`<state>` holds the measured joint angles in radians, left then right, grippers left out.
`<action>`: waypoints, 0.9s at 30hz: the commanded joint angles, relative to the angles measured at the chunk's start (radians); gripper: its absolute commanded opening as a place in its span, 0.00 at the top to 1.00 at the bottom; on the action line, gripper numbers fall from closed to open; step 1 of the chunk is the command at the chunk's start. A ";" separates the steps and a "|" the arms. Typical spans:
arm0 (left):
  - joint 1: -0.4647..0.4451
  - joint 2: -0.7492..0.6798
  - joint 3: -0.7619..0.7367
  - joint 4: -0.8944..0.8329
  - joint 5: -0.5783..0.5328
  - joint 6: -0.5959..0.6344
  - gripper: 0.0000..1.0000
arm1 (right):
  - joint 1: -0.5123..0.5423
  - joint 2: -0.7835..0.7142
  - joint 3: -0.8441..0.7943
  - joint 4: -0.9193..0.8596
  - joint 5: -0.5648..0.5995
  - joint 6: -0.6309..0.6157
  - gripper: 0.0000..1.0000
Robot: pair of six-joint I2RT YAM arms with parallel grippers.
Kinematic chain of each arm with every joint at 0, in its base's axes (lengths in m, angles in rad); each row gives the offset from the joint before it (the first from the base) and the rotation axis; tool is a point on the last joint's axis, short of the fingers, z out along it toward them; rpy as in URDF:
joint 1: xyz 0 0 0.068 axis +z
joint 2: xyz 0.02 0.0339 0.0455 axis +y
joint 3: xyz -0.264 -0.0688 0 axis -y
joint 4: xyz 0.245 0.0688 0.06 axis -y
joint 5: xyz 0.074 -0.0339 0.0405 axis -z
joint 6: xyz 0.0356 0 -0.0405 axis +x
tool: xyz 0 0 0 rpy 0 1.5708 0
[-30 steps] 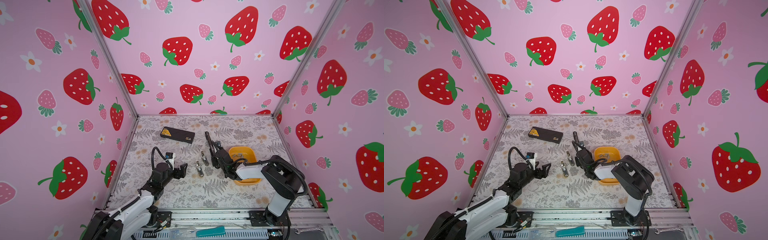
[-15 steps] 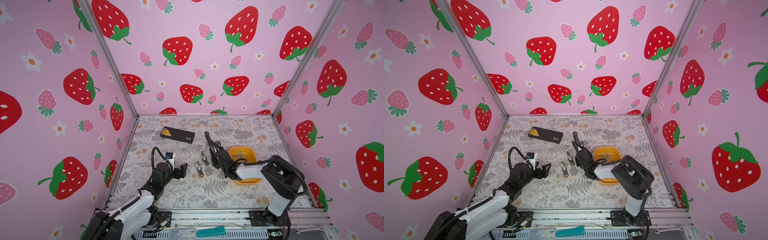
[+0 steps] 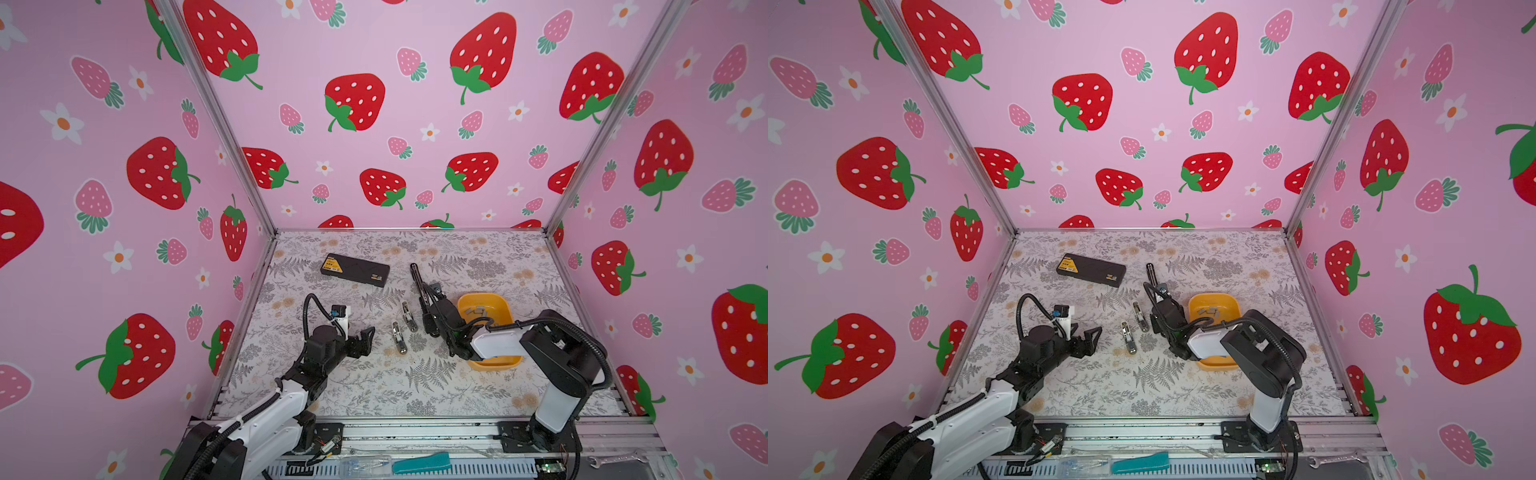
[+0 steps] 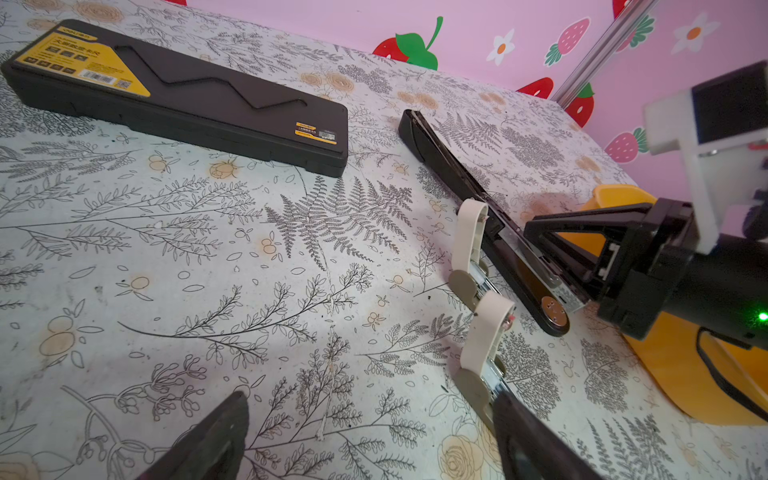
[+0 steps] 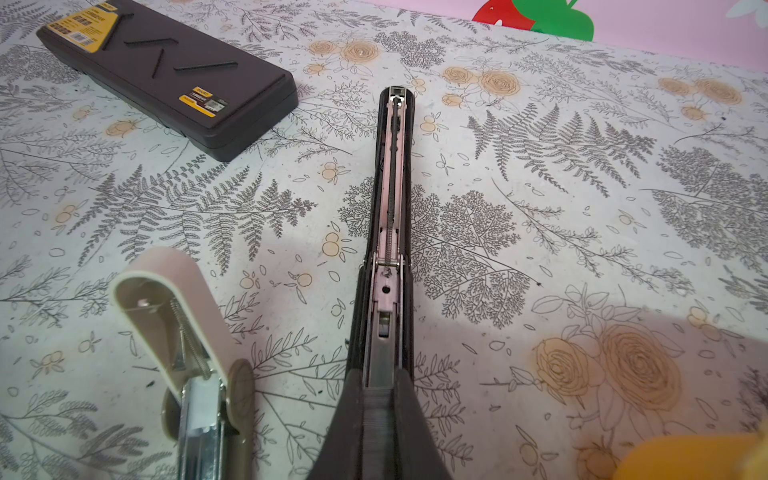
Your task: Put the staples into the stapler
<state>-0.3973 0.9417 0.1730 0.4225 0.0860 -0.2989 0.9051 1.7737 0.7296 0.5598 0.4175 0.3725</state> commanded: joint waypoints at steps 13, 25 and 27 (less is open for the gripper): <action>-0.004 0.003 0.039 0.013 -0.014 0.008 0.07 | 0.003 -0.008 -0.051 0.043 -0.002 0.034 0.98; -0.005 0.002 0.039 0.013 -0.014 0.010 0.07 | 0.004 -0.053 -0.102 0.070 -0.023 0.049 0.98; -0.005 0.001 0.040 0.013 -0.013 0.009 0.07 | 0.005 -0.057 -0.107 0.074 -0.030 0.051 0.98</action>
<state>-0.3985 0.9417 0.1730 0.4225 0.0860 -0.2985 0.9051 1.7412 0.6422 0.6430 0.4004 0.4068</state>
